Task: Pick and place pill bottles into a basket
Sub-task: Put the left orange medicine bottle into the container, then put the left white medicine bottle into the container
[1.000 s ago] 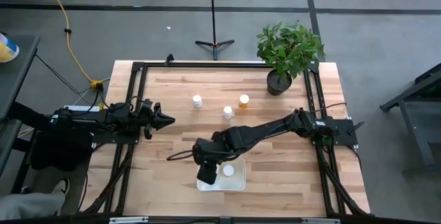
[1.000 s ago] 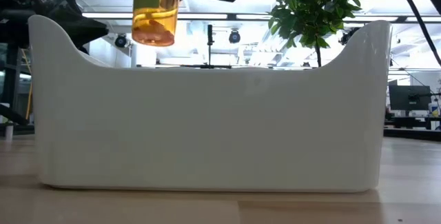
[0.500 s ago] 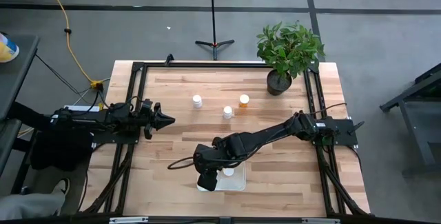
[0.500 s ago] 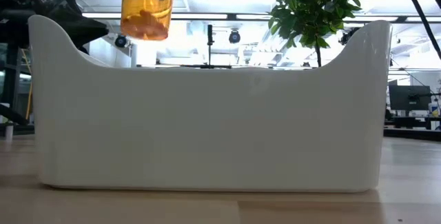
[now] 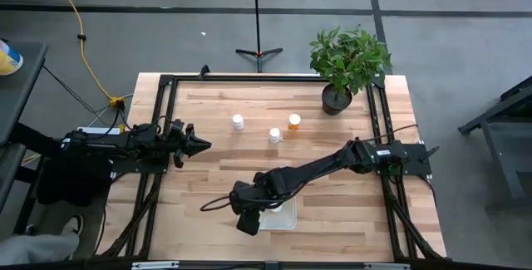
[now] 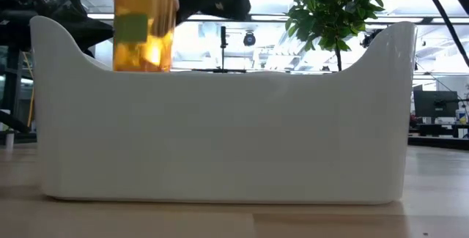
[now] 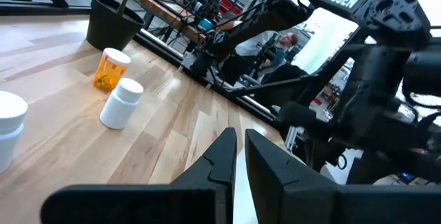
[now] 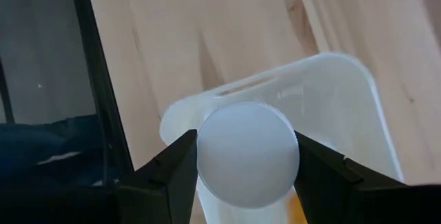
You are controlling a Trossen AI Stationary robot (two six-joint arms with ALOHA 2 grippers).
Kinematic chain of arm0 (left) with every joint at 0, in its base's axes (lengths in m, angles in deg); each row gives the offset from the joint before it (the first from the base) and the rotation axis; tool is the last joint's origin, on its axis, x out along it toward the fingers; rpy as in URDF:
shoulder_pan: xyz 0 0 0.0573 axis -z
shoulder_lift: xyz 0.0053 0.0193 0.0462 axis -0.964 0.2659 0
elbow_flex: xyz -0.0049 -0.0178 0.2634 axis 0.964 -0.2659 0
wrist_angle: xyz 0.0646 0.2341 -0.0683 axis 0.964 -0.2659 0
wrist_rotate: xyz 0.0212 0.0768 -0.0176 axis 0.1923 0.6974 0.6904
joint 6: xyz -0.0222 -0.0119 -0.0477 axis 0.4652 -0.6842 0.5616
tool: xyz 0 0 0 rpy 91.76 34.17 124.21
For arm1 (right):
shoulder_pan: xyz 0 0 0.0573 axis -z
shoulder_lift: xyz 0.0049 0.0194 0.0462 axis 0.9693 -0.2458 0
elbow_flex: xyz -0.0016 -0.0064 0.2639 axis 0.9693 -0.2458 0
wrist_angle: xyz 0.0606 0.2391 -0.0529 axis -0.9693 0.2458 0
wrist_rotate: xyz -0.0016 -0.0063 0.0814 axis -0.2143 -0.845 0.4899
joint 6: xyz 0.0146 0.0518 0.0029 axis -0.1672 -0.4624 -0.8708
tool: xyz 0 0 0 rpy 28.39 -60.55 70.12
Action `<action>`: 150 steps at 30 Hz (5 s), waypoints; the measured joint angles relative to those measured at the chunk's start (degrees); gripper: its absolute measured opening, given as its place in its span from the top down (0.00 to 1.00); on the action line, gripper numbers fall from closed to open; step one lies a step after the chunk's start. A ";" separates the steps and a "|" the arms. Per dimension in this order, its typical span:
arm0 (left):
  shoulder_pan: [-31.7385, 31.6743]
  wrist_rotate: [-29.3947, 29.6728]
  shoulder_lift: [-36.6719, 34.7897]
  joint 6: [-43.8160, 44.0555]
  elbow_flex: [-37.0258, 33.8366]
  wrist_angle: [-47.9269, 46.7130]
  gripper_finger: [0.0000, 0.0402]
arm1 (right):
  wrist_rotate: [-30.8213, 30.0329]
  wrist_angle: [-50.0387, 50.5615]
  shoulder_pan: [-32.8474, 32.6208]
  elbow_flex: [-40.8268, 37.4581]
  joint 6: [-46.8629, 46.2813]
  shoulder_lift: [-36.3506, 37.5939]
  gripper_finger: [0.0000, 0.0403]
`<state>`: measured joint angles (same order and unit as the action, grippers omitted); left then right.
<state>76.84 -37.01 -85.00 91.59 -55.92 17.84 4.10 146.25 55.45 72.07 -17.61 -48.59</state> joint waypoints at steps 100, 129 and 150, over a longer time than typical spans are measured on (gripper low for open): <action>0.01 -0.04 0.00 0.04 -0.01 0.02 0.83 | -2.60 3.25 13.30 -0.48 15.69 4.75 0.34; 0.02 -0.10 0.00 0.22 0.00 0.02 0.83 | -5.28 -4.34 29.18 -0.70 22.12 4.16 0.34; 0.02 -2.78 0.00 0.00 -0.01 -0.42 0.83 | -0.67 -8.97 32.37 -0.74 18.54 -2.37 0.26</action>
<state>76.87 -39.79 -85.00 91.59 -55.93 17.42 3.43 137.28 87.82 71.33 0.92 -50.96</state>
